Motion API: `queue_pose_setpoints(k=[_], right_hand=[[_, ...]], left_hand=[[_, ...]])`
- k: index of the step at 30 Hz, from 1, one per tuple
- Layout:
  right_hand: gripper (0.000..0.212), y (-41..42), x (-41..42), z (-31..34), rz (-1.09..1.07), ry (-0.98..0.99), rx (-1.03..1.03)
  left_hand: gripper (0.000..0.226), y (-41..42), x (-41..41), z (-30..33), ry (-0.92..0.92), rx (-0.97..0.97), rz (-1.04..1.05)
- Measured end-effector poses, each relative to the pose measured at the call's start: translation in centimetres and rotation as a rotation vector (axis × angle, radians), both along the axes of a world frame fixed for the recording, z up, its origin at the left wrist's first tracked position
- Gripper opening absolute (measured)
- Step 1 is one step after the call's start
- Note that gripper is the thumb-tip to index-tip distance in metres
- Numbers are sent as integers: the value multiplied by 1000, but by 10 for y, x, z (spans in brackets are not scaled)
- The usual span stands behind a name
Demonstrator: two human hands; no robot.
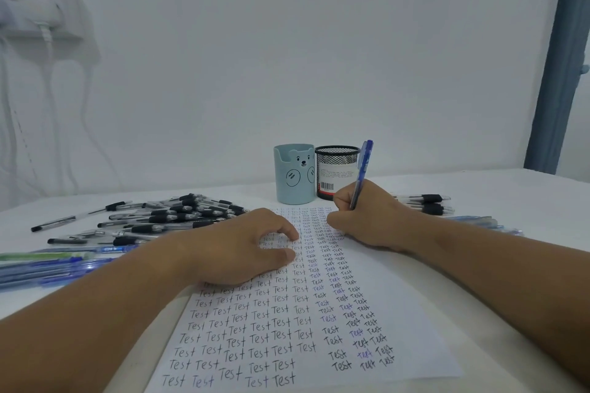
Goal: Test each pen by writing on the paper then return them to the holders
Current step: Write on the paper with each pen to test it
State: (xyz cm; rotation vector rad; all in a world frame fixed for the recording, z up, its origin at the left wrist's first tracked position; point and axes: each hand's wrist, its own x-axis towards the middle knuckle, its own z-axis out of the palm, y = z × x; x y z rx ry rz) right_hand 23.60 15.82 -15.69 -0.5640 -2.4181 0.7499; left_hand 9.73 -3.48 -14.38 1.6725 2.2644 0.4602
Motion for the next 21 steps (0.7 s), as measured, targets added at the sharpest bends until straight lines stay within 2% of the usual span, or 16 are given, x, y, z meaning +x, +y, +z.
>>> queue_pose_setpoints(k=[2,5,7,9,12,16,21], right_hand=[[44,1,0,-1,-9,92,-65],[55,0,-1,5,55,227,-199],[57,-1,-2,12,54,284,-127],[45,-2,-1,15,28,305,-10],[18,-6,4,15,87,269,84],[26,-5,3,15,81,161,292],[32,-4,3,11,26,5,283]], left_hand=[[33,0,0,0,3,-2,-3],[33,0,-1,0,10,-1,-6],[33,0,-2,0,6,1,-9],[33,1,-2,0,-4,3,-12],[33,1,-2,0,2,2,-11],[33,0,-1,0,8,5,-11],[33,1,-2,-1,9,8,-13]])
